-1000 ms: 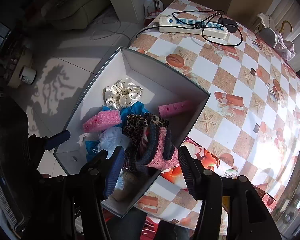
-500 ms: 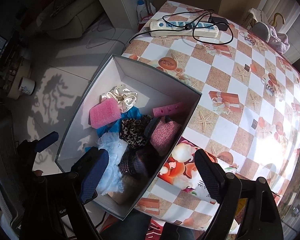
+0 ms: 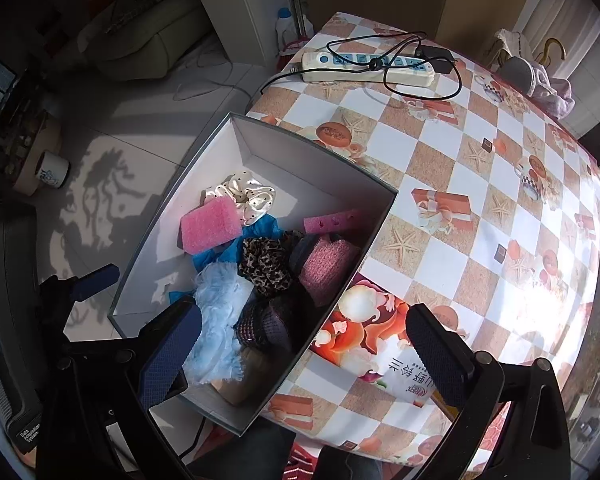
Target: Organize soft objects
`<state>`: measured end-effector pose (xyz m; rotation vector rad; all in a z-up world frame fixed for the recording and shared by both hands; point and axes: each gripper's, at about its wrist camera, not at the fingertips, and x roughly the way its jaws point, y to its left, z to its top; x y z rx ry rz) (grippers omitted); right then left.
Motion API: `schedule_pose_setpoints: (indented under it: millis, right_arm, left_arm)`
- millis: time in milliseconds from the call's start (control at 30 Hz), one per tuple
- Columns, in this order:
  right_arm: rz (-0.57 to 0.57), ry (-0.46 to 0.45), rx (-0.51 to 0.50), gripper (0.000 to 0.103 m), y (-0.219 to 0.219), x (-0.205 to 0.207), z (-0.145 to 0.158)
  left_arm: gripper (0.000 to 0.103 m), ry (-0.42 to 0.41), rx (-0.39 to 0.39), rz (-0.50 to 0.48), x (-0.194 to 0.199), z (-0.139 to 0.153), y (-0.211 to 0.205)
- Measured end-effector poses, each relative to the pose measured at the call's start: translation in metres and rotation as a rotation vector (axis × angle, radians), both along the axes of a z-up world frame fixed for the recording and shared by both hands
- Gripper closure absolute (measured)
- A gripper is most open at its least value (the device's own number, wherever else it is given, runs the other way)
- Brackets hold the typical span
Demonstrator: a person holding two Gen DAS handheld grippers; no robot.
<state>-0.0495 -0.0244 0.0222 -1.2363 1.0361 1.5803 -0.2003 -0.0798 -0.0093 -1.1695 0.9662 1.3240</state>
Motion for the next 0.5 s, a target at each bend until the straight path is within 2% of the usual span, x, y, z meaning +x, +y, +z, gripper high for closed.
schedule_pose_setpoints:
  millis: [500]
  right_arm:
    - [-0.032,-0.006,0.018,0.000,-0.0051,-0.0059,0.0066]
  left_arm:
    - [0.009,-0.026,0.006,-0.013,-0.0082,0.0040,-0.0010]
